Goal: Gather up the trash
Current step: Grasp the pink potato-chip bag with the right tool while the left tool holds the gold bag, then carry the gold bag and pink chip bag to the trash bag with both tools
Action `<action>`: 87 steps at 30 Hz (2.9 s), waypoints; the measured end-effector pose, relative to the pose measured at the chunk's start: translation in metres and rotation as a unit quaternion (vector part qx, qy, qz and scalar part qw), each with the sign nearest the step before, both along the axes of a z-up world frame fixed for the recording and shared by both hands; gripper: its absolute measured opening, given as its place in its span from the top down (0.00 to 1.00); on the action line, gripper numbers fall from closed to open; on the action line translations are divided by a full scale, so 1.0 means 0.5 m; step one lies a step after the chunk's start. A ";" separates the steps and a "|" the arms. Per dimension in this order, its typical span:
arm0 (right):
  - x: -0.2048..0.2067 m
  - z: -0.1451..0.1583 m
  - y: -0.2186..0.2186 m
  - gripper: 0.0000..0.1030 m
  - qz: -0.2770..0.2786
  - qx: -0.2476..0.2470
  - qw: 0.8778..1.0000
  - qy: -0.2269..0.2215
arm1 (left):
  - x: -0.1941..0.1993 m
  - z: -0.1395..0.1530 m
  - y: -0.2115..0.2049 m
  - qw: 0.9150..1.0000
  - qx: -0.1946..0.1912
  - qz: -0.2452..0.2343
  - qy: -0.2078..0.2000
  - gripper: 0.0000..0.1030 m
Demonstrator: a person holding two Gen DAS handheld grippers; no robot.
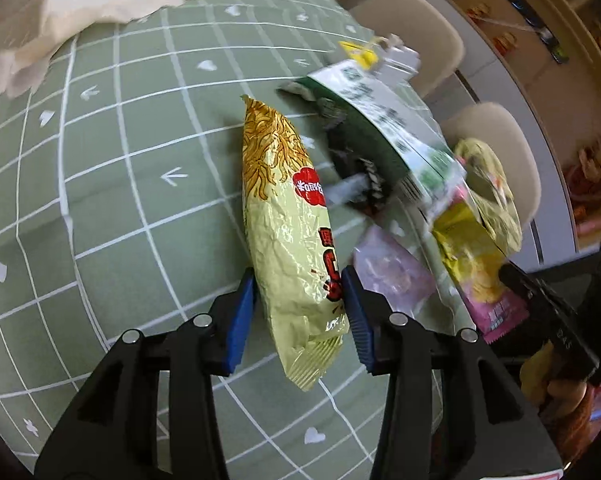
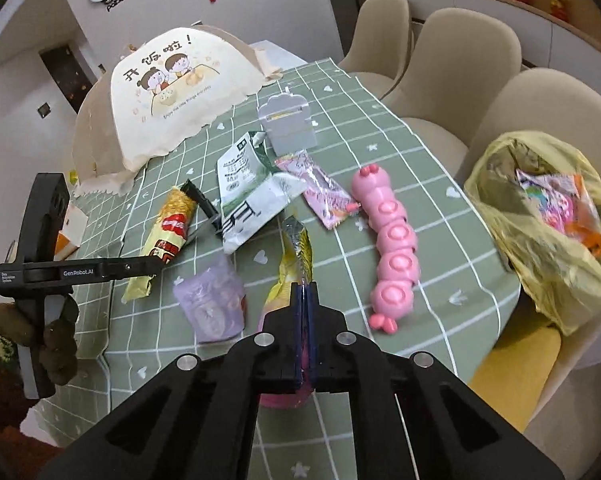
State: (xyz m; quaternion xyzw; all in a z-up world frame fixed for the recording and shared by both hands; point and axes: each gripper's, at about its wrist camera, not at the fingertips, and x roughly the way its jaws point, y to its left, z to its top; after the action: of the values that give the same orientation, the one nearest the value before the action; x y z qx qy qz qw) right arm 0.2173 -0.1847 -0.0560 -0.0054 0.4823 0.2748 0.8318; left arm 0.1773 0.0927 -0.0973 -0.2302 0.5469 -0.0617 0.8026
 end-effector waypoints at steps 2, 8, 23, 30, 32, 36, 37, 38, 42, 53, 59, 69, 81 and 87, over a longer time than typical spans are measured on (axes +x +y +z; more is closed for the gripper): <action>-0.006 -0.007 -0.001 0.95 0.005 0.001 1.000 0.003 | -0.006 0.007 -0.015 1.000 0.011 -0.023 -0.004 0.60; 0.005 -0.035 0.006 0.56 0.013 0.006 1.000 0.010 | -0.017 0.028 -0.021 0.999 0.026 -0.034 -0.017 0.55; 0.048 -0.094 0.067 0.82 0.072 -0.071 0.994 0.031 | 0.016 0.033 -0.005 0.997 0.071 0.002 -0.009 0.54; -0.014 -0.022 0.006 0.90 0.036 -0.038 0.999 0.001 | 0.036 0.022 -0.015 0.997 0.079 -0.002 -0.001 0.54; -0.025 -0.010 -0.014 0.90 0.018 -0.026 0.999 0.000 | 0.045 0.016 -0.017 0.996 0.086 -0.003 0.005 0.54; -0.042 0.001 -0.029 0.90 0.000 -0.024 1.000 -0.005 | 0.060 0.005 -0.019 0.995 0.099 0.002 0.022 0.54; -0.047 0.004 -0.031 0.90 0.000 -0.029 1.000 -0.011 | 0.063 0.002 -0.022 0.995 0.100 -0.002 0.027 0.56; -0.053 0.007 -0.032 0.90 -0.001 -0.031 0.999 -0.015 | 0.063 0.001 -0.024 0.995 0.100 -0.004 0.029 0.63; -0.068 0.027 -0.041 0.90 -0.005 -0.023 0.999 -0.029 | 0.047 0.027 -0.039 0.995 0.102 -0.008 0.012 0.69; -0.092 0.097 -0.060 0.90 -0.001 -0.008 0.997 -0.076 | -0.006 0.197 -0.108 0.987 0.122 -0.021 -0.101 0.69; -0.078 0.167 -0.088 0.90 -0.010 0.002 0.992 -0.126 | 0.002 0.294 -0.154 0.978 0.109 -0.028 -0.173 0.69; -0.004 0.284 -0.207 0.90 -0.047 0.003 0.978 -0.204 | 0.056 0.429 -0.271 0.954 0.078 -0.047 -0.286 0.68; 0.099 0.288 -0.456 0.90 -0.135 -0.022 0.968 -0.211 | 0.241 0.375 -0.553 0.955 0.048 -0.147 -0.253 0.68; 0.140 0.238 -0.565 0.90 -0.173 -0.019 0.968 -0.180 | 0.348 0.272 -0.668 0.959 0.053 -0.188 -0.205 0.68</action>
State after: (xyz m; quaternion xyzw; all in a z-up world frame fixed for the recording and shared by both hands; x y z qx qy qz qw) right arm 0.2873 -0.4673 0.0628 0.0128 0.3232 0.1124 0.9395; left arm 0.3512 -0.2413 0.0385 -0.0625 0.4067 -0.2283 0.8824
